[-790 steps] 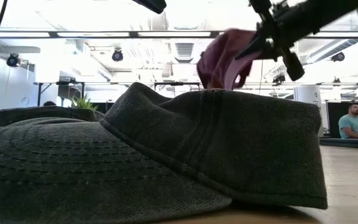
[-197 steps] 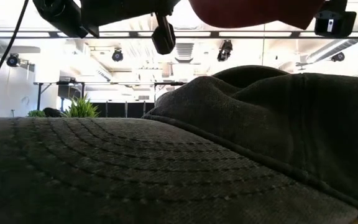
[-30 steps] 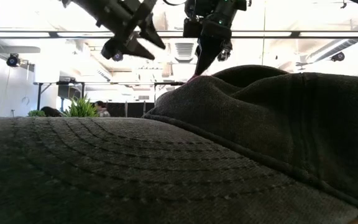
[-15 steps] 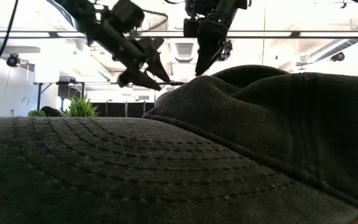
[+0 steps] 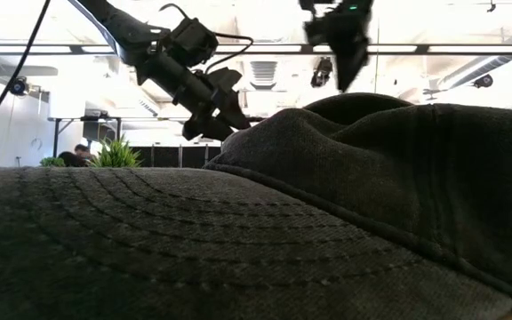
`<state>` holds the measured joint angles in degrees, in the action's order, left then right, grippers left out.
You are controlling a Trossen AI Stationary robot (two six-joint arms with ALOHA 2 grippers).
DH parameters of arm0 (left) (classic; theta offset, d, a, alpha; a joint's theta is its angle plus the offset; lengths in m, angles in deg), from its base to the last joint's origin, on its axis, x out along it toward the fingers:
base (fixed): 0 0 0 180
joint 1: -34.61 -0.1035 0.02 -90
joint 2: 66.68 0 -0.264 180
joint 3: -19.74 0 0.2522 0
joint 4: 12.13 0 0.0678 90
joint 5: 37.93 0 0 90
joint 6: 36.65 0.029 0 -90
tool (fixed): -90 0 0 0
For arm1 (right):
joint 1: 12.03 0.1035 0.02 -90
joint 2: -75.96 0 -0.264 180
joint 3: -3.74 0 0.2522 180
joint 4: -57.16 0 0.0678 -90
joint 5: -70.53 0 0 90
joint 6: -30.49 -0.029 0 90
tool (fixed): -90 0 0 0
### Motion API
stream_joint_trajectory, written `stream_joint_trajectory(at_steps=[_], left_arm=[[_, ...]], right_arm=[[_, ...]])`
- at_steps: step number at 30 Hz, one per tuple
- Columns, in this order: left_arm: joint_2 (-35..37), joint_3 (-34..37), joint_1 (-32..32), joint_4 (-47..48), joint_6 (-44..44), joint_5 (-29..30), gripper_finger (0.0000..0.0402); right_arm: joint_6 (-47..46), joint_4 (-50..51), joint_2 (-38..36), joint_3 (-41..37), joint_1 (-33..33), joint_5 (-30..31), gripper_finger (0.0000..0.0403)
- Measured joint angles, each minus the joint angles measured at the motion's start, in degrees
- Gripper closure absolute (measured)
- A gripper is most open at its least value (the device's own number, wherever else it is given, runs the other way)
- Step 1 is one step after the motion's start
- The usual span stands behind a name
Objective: Pick & Place hat
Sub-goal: Put the red cap into the yellow bin
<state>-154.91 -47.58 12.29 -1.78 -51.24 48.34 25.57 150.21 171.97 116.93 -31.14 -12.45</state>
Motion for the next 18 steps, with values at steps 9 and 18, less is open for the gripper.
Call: stream_joint_trajectory(at_steps=[9, 18], left_arm=[[-1.68, -0.14, -0.24, -3.31, 1.52, -0.22, 0.0186], [-6.44, -4.53, -0.35, -4.56, 2.57, -1.34, 0.0186]], right_arm=[[2.17, -4.82, -6.64, -16.77, -1.34, -0.35, 0.0156], [3.90, -23.16, -7.15, -30.55, -2.43, -5.53, 0.0157]])
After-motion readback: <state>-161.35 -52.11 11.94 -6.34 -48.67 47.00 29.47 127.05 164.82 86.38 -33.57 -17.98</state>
